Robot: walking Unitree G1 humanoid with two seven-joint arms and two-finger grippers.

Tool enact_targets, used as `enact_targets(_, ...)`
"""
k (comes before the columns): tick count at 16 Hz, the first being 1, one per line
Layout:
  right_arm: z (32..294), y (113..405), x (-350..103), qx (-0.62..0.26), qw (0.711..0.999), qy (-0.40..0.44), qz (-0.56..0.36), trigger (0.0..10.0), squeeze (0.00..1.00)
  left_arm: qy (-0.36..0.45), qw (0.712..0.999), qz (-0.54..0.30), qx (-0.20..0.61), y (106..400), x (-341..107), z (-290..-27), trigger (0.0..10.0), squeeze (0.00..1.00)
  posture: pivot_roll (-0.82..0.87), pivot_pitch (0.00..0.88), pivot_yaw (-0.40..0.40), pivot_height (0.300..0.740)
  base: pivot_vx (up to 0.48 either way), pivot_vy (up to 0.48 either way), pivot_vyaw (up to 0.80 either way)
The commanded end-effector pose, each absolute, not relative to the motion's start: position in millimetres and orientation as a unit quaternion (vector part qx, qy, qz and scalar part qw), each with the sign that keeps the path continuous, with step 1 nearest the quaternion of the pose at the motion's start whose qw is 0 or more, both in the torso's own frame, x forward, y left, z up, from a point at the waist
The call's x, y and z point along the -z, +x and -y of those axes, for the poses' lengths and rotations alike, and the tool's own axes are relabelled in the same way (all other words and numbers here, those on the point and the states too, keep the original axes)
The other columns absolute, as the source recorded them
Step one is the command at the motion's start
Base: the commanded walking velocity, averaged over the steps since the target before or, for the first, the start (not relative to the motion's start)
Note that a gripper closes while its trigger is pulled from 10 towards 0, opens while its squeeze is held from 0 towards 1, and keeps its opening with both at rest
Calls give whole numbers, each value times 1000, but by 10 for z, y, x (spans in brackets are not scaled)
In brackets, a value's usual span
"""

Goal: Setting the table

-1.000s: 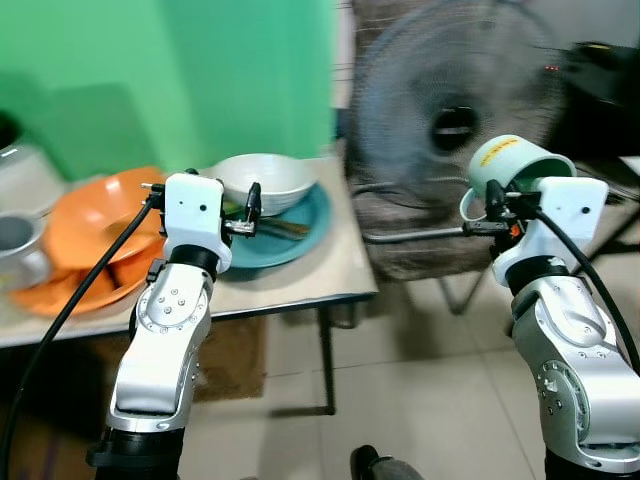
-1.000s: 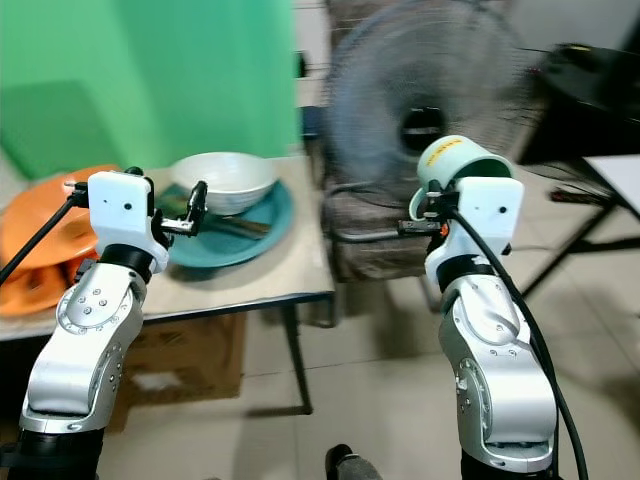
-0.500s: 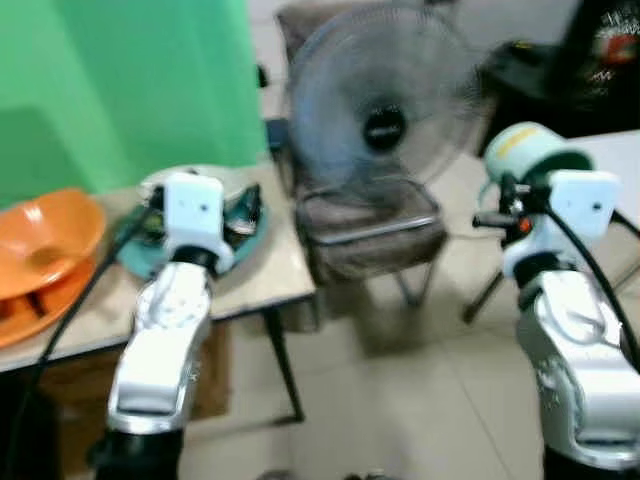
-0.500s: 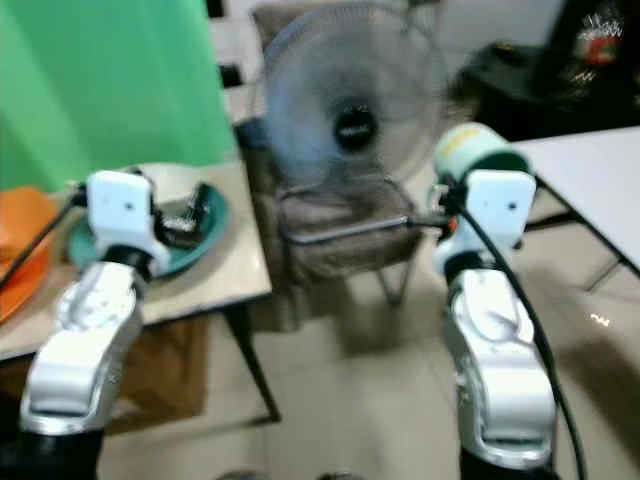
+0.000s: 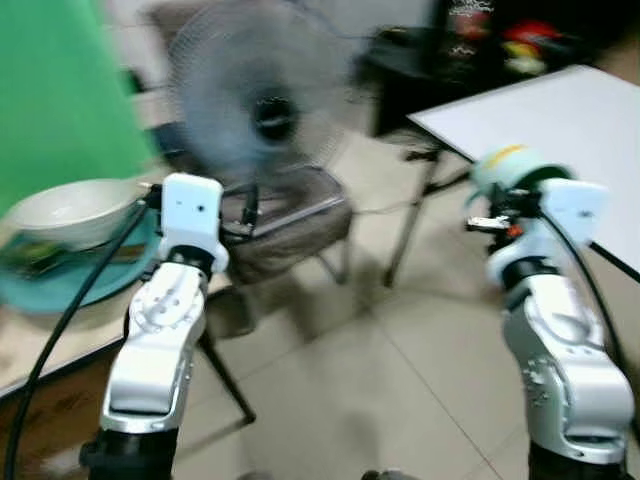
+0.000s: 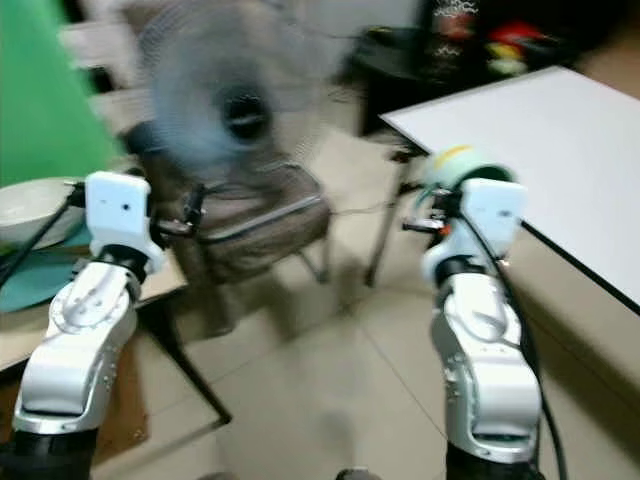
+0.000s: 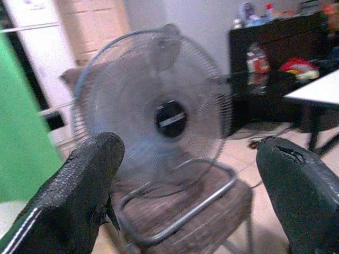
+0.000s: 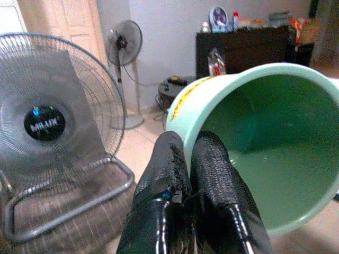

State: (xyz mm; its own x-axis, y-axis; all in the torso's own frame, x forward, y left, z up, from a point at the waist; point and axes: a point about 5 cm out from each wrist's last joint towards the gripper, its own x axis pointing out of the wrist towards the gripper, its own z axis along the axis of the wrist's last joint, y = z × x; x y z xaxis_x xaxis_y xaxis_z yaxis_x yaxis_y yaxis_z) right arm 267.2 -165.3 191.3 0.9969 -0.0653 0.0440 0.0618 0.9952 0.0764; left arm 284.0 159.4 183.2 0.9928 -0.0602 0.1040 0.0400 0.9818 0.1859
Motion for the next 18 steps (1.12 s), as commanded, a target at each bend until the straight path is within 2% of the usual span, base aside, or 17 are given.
enact_targets(1,1636,2713,-1920,17,999,31,13,10000,0,85,994,56,25,2838,-1846,-1600,10000,0,98,0,14,740,0,0,-756)
enact_targets(4,1589,2766,-1825,-4,1000,18,-23,10000,0,84,995,50,8,2844,-1844,-1637,10000,0,107,0,-3,740,0,0,-754)
enact_targets(6,1565,2798,-1750,-17,999,-17,-37,10000,0,92,995,44,3,2846,-1834,-1671,10000,0,108,0,-10,740,300,0,0)
enact_targets(12,1521,2820,-1790,-37,999,-1,-32,10000,0,99,994,35,14,2832,-1824,-1684,10000,0,113,0,-8,740,406,0,0)
enact_targets(17,1536,2825,-1757,-22,999,-28,-34,10000,0,114,993,30,30,2844,-1812,-1673,10000,0,109,0,2,740,439,0,0)
enact_targets(18,1533,2820,-1748,-21,999,-25,-37,10000,0,113,993,29,32,2857,-1808,-1678,10000,0,97,0,10,740,439,0,-781)
